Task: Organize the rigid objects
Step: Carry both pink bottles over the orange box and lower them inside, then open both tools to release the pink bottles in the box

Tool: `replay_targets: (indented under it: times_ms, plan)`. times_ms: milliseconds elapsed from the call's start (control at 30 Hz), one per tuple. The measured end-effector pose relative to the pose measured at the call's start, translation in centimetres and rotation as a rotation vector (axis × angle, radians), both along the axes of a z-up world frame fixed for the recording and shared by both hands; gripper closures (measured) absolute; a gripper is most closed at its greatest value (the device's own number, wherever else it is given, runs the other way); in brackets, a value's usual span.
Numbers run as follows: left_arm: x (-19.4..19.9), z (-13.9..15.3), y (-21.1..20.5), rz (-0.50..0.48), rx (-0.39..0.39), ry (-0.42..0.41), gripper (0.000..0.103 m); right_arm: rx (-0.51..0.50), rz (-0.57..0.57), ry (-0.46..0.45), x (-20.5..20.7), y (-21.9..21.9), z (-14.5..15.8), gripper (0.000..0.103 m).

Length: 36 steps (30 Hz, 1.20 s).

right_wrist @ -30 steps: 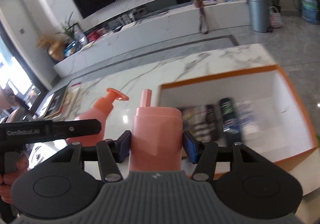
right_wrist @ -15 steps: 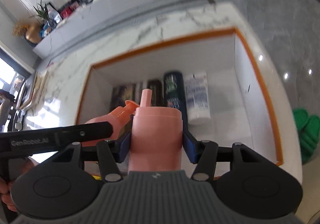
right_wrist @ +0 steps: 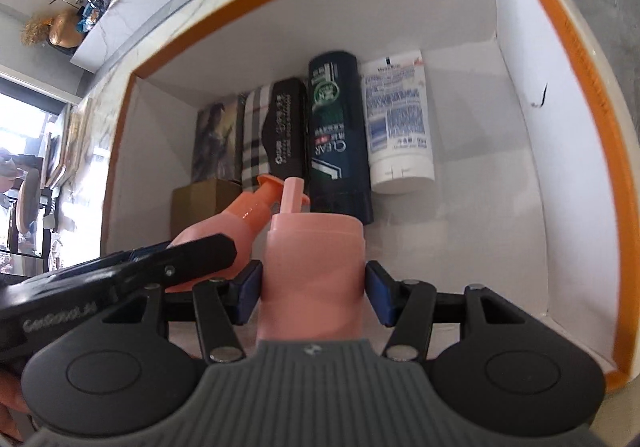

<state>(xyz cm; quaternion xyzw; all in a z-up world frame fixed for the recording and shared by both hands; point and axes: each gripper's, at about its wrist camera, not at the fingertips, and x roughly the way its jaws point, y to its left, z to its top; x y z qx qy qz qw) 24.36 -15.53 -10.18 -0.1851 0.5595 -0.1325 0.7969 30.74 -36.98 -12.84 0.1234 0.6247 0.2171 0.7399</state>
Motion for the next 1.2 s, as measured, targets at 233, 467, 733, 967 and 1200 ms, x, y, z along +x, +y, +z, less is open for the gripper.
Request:
replay_targets:
  times_ms: [233, 467, 733, 967, 1200]
  plan:
    - [-0.3, 0.1, -0.1, -0.054, 0.011, -0.003, 0.055, -0.032, 0.037, 0.02, 0.3, 0.9, -1.1, 0.046]
    - [-0.4, 0.0, -0.9, -0.12, 0.063, 0.022, 0.053, -0.034, 0.034, 0.038, 0.4, 0.8, -1.4, 0.046]
    - [-1.0, 0.4, -1.2, -0.204, 0.066, 0.042, 0.042, -0.064, 0.053, 0.029, 0.6, 1.0, -1.2, 0.046]
    - [-1.4, 1.4, -0.5, -0.231, 0.089, 0.029, 0.06, -0.059, 0.08, 0.034, 0.6, 1.5, -1.2, 0.046]
    - [-2.0, 3.2, 0.5, -0.238, 0.121, -0.028, 0.06, -0.081, 0.104, 0.032, 0.7, 2.9, -1.6, 0.046]
